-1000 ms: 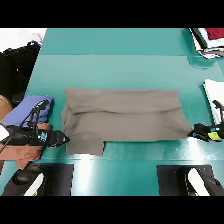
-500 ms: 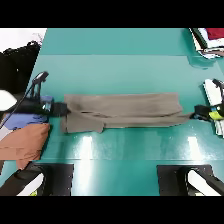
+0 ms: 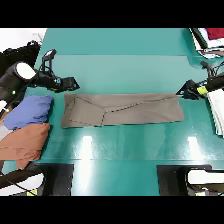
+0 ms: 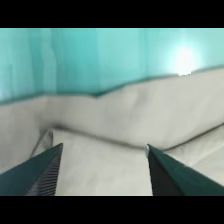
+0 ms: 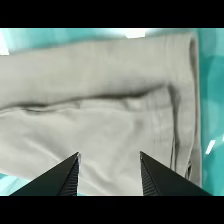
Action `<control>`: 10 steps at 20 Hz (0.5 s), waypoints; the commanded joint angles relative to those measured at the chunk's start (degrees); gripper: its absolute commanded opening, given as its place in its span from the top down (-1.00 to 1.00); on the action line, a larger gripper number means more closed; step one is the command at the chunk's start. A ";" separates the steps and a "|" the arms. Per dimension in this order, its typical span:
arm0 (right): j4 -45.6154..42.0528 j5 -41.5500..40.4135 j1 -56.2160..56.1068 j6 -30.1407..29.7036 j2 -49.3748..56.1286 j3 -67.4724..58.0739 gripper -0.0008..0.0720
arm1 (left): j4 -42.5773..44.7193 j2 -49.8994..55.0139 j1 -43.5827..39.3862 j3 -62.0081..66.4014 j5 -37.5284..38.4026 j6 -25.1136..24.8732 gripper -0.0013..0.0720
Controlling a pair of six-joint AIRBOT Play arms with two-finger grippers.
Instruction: Fold the shirts.
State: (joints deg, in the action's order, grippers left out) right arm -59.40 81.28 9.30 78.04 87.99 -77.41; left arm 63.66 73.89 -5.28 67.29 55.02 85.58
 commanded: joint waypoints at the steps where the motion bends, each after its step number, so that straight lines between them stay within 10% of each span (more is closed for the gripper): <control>1: 2.45 3.41 4.63 -3.58 2.62 -1.60 -0.23 | 0.13 1.16 0.04 4.63 5.40 -0.11 -0.68; 3: 2.47 3.63 8.22 -5.95 2.71 1.70 -0.27 | -1.09 1.18 -0.24 4.92 7.63 -0.09 -0.68; 5: 2.58 1.73 10.67 -8.02 3.04 5.40 -0.52 | -2.97 1.18 -0.48 4.90 7.98 -0.59 0.62; 6: 2.89 1.25 11.47 -8.28 3.76 6.73 -0.55 | -3.41 1.18 -0.76 4.90 7.37 -0.52 0.87; 10: 4.02 2.78 9.55 -9.05 9.14 7.87 -0.55 | -5.38 1.70 -3.04 4.85 4.87 -0.52 0.87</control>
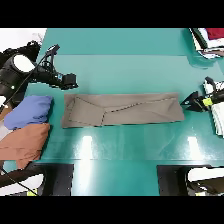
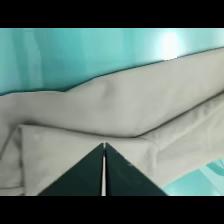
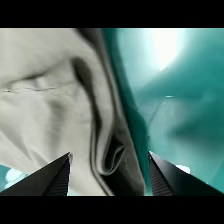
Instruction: Fold the shirts.
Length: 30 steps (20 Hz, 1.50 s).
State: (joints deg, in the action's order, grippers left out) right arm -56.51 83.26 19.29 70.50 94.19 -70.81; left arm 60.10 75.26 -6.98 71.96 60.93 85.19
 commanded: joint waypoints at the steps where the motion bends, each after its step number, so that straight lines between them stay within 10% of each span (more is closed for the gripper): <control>1: 2.62 0.59 -1.64 -2.10 3.89 1.27 -0.54 | -1.84 0.33 -2.32 -0.02 -1.66 -0.11 0.89; 3: 4.55 -0.90 -3.89 -3.13 4.96 1.25 -0.30 | -1.86 0.33 -4.96 -0.44 -4.22 -0.07 0.90; 6: 4.42 -0.68 -6.10 -5.38 4.24 1.25 0.73 | -1.92 0.85 -10.03 -0.35 -9.79 0.04 0.90; 8: 4.46 -0.55 -6.47 -5.55 1.79 1.25 0.92 | -1.92 3.10 -12.83 -0.09 -10.67 0.07 0.90; 30: 18.27 -5.16 -39.45 0.59 -15.47 -21.64 0.93 | -10.86 28.79 -25.86 11.17 -14.95 -0.11 0.90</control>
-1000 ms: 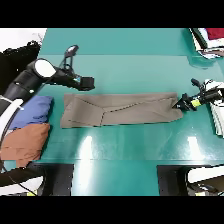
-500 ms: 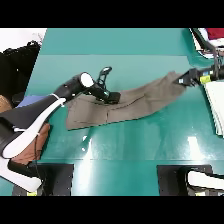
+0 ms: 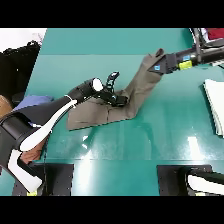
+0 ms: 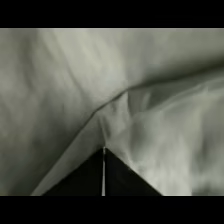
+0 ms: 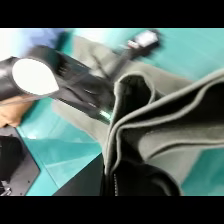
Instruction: Fold the shirts.
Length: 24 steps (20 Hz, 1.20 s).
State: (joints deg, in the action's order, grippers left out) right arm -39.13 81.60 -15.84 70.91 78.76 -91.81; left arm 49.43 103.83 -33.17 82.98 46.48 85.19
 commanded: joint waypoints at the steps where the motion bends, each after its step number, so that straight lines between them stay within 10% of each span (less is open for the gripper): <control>1: 0.87 -4.63 -5.31 0.15 -0.04 -0.63 0.93 | 0.22 0.15 1.38 1.01 1.55 -0.15 0.90; 13: 2.14 -27.74 -32.89 -4.90 13.64 -0.74 0.91 | 14.49 -29.05 32.74 5.22 10.21 -0.13 0.90; 15: 2.12 -31.12 -37.05 -5.01 19.10 -3.23 0.33 | 14.49 -32.50 36.22 5.22 10.69 -0.13 0.90; 17: 1.66 -29.81 -39.28 -5.01 24.11 -8.15 -0.09 | 14.49 -34.23 38.01 5.22 11.87 -0.13 0.90; 24: -3.63 -12.46 -28.37 2.19 24.35 -7.87 -0.06 | 14.84 -34.73 38.27 5.22 17.73 -1.70 0.90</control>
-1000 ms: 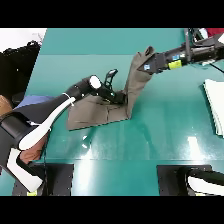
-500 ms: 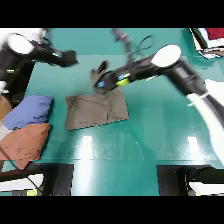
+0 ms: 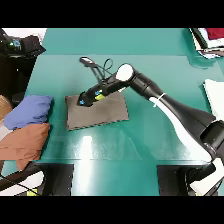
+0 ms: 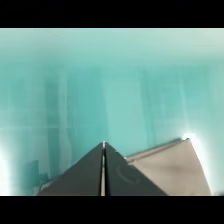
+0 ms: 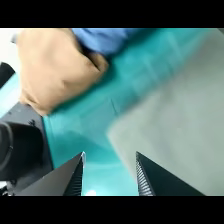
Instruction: Fold the shirts.
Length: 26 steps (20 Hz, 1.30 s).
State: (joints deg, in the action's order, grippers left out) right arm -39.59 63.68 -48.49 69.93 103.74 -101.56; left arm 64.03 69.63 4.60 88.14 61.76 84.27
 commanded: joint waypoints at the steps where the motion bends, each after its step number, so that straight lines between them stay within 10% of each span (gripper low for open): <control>1: -3.76 5.46 7.10 3.34 -2.43 5.35 -0.06 | 0.26 -0.52 0.48 0.07 3.17 -1.57 0.90; 7: -3.65 5.35 24.37 4.57 -11.34 25.51 -0.12 | 0.15 -0.50 0.48 -0.26 3.23 -2.25 0.90; 9: -3.37 5.11 28.04 4.63 -11.37 29.00 -0.95 | 0.17 -0.11 0.48 -0.39 3.04 -2.36 0.90; 13: -1.90 1.66 28.65 7.04 -8.61 31.43 -0.91 | 0.00 0.52 0.48 -0.72 1.25 -3.72 0.90; 23: 5.97 -3.39 16.65 7.02 2.89 23.23 -0.51 | -0.92 0.74 0.48 -0.72 -1.31 -3.74 0.90; 26: 2.12 -3.56 14.03 6.95 4.87 17.07 0.56 | -2.14 0.74 -0.81 -0.72 -1.18 -3.74 0.90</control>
State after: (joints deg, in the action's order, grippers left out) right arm -35.88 60.45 -31.90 76.95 106.54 -79.64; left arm 62.96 70.35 4.71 87.44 60.62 80.51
